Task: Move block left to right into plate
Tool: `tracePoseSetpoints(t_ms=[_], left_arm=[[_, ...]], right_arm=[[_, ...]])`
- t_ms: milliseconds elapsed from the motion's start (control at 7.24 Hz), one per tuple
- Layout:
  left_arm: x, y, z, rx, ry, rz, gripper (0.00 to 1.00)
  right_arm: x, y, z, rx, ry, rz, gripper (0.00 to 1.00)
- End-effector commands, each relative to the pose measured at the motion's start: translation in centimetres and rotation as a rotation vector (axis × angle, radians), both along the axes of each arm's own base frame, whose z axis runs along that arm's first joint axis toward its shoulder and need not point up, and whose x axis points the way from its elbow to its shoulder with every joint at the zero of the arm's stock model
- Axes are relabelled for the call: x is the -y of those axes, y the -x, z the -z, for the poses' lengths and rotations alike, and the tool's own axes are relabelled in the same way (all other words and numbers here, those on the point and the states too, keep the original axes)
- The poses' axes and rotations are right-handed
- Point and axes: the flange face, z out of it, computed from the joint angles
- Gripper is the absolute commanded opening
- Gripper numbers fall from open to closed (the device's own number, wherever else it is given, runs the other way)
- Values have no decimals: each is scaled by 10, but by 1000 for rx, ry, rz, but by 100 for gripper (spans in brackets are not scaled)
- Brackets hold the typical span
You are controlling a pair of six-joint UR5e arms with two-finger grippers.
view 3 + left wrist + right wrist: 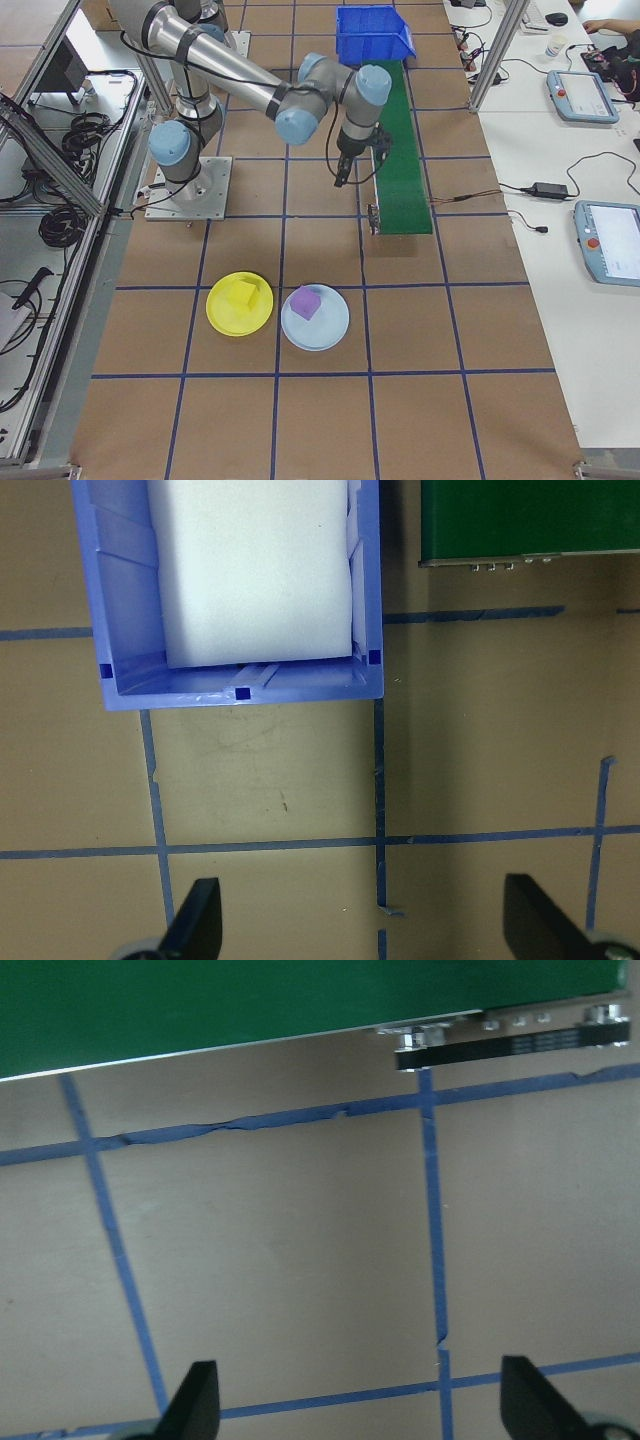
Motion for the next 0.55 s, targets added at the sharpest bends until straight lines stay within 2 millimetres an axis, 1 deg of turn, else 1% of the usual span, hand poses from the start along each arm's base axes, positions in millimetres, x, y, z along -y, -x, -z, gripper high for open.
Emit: tracePoseSetpoints(t_ms=[0,138,276,414], left_arm=[[0,0,0,-1,-1,-1,100],[0,0,0,0,-1,0,100],[0,0,0,0,-1,0,100],[0,0,0,0,-1,1,100]], right_arm=[[-39,-131,-50,16,91,-133,100],[-51,-179,-60,79,115,-164,100],[-36,-180,-84,69,160,-143,100],[-29,-180,-99,68,137,-141,100]])
